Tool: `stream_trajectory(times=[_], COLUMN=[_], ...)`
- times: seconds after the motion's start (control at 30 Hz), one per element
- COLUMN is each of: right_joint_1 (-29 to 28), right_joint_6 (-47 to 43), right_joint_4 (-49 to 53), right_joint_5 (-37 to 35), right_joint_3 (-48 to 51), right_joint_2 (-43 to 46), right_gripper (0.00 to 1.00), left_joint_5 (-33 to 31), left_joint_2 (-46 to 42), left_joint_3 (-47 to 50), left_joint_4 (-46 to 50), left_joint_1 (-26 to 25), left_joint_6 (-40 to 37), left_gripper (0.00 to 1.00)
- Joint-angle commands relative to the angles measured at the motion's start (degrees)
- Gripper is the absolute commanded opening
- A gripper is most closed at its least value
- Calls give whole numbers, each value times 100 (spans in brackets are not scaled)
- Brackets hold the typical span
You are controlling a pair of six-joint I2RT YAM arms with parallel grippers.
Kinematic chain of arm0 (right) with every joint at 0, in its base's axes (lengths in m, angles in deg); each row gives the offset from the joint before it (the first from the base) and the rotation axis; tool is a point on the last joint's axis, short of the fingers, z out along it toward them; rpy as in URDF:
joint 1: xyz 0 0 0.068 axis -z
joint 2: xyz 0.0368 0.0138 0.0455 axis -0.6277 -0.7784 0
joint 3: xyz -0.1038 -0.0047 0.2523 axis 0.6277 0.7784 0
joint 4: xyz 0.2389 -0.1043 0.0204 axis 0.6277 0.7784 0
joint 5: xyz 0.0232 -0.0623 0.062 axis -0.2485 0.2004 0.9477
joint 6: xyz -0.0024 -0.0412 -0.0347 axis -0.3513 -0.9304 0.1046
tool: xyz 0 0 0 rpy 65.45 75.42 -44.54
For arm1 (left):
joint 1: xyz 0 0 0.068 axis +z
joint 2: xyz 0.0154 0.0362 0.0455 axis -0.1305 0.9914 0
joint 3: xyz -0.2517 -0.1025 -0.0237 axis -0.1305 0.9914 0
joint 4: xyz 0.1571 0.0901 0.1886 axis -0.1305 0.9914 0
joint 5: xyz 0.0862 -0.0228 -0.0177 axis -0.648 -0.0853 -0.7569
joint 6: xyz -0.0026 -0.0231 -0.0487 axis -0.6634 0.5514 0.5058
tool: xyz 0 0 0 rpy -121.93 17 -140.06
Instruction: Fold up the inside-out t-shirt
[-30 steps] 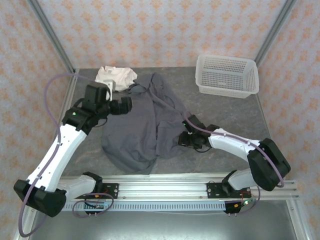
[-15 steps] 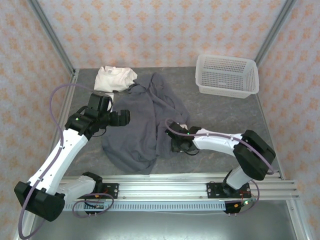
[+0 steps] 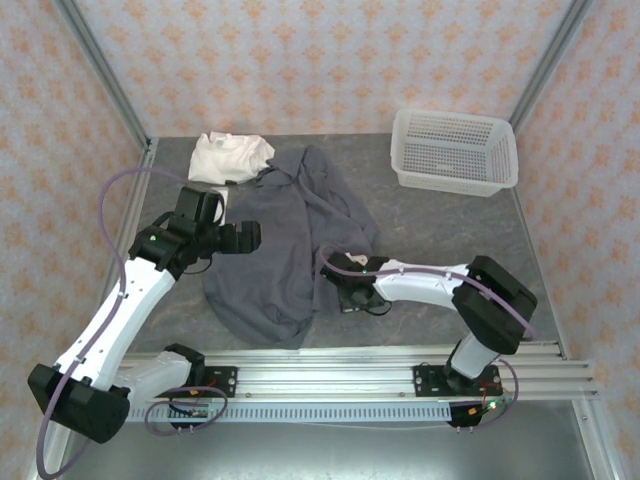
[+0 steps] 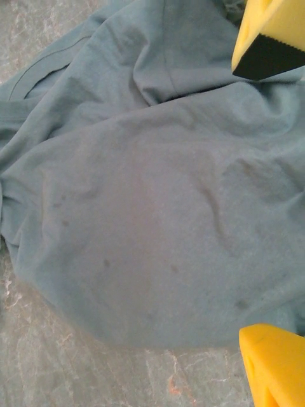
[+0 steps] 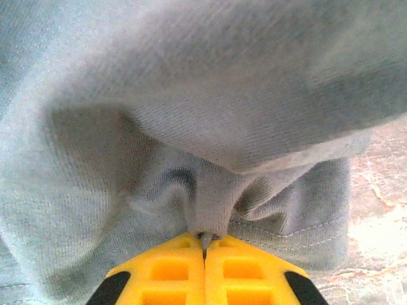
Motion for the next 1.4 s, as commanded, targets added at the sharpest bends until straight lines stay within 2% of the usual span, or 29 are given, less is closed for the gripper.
stream_trajectory(times=[0.0,0.07,0.13,0.27,0.37,0.43,0.5,0.67,0.8,0.9,1.0,1.1,1.13,1.17,1.23,1.37], right_joint_1=[156,589,1123,1976,2136,2138,2145,2145,2145,2154,2153,2154,2154,2154,2154,2157], right_joint_6=[125,345,710,975,907,899,957,1054,1058,1071,1050,1010,1003,1016,1050,1070], right_joint_4=[375,233,-19,-64,103,141,3,-54,-88,-115,-93,-21,3,6,-3,59], right_joint_5=[-10,323,555,970,1092,1128,1215,1202,1131,1161,1189,1155,1139,1148,1181,1165], right_joint_3=[-458,-764,-907,-1324,-1718,-1848,-1812,-1669,-1570,-1585,-1685,-1795,-1814,-1823,-1823,-1841], right_joint_2=[711,1440,1981,2288,2049,1916,1860,1978,2140,2191,2182,2194,2200,2210,2235,2288], right_gripper=[0,0,0,0,0,0,0,0,0,0,0,0,0,0,0,0], left_joint_5=[787,1511,1583,969,612,85,-159,-20,-284,-136,28,24,36,49,69,144], left_joint_2=[-148,-257,-334,-391,-209,104,511,1383,1603,1816,1951,1931,1914,1905,1897,1948], left_joint_3=[-119,105,370,1090,1538,1665,1760,1763,1784,1891,1948,1958,1997,2026,2053,2090], left_joint_4=[443,377,296,144,38,110,36,-103,-16,-92,-120,-122,-148,-184,-229,-315], left_joint_1=[-104,-422,-1129,-2722,-3628,-4214,-4559,-4780,-4792,-4794,-4793,-4798,-4797,-4793,-4796,-4798], left_joint_6=[-208,-251,-101,209,427,479,367,324,335,410,483,522,565,587,563,545], left_gripper=[98,92,86,75,64,64,63,61,66,65,53,25,23,23,37,37])
